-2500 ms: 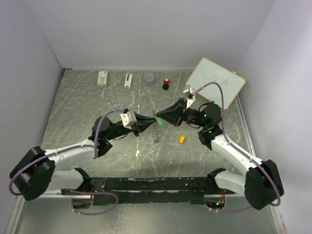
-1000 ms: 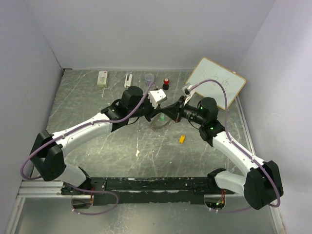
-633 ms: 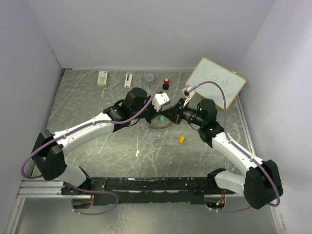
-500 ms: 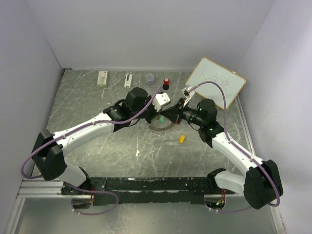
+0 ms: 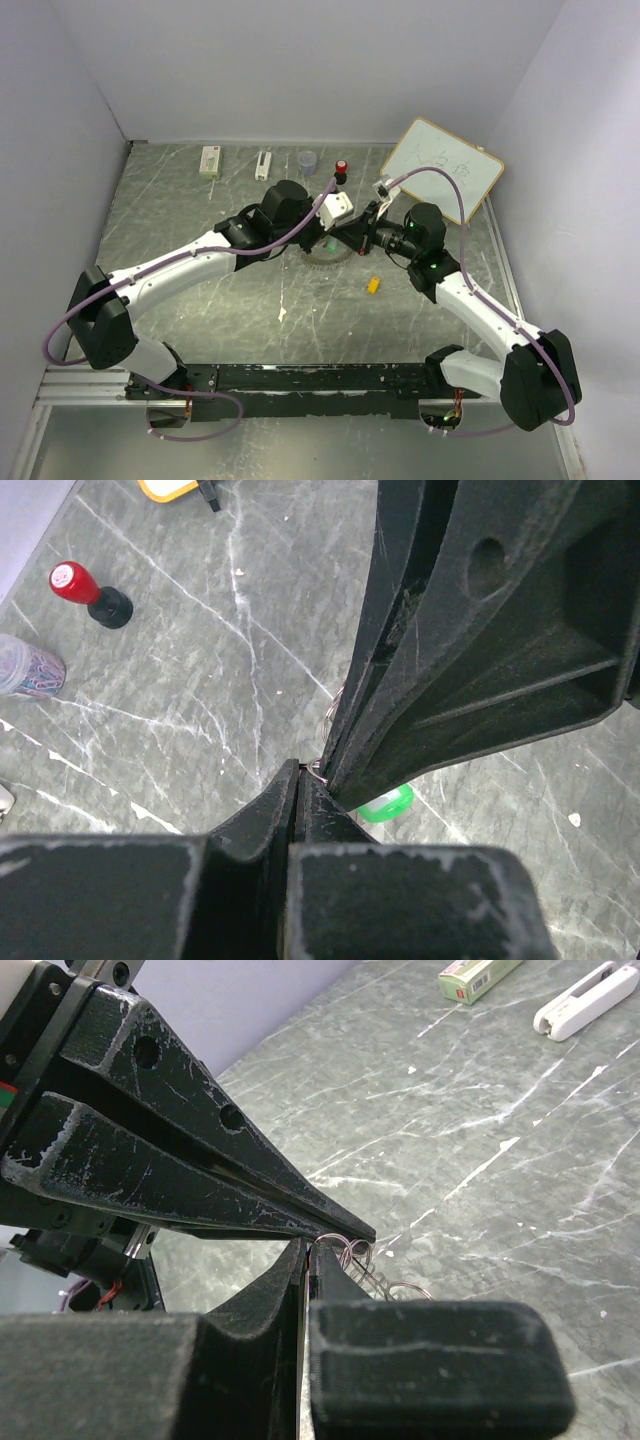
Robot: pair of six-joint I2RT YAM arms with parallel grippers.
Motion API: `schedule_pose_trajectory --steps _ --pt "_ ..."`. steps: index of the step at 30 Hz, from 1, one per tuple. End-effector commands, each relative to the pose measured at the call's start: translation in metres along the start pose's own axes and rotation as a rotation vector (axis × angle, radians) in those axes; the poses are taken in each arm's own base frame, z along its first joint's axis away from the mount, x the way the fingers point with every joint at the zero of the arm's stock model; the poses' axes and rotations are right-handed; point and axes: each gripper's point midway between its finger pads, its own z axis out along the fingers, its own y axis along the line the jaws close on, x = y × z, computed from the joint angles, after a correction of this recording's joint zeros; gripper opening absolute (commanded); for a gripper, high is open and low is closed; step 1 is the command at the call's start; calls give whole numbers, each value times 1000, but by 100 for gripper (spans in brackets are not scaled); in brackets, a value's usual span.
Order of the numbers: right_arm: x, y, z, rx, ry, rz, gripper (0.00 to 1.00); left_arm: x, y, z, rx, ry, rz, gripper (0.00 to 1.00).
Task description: Put the keys on the keyring
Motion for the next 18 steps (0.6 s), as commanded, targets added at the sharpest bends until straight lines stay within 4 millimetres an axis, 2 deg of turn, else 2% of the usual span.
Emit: schedule_pose_trajectory --steps 1,18 --pt "-15 5 0 -3 -28 -32 0 -43 -12 -3 29 -118 24 7" --pt "-21 -9 -5 64 -40 -17 0 -41 -15 -2 -60 -57 85 7"
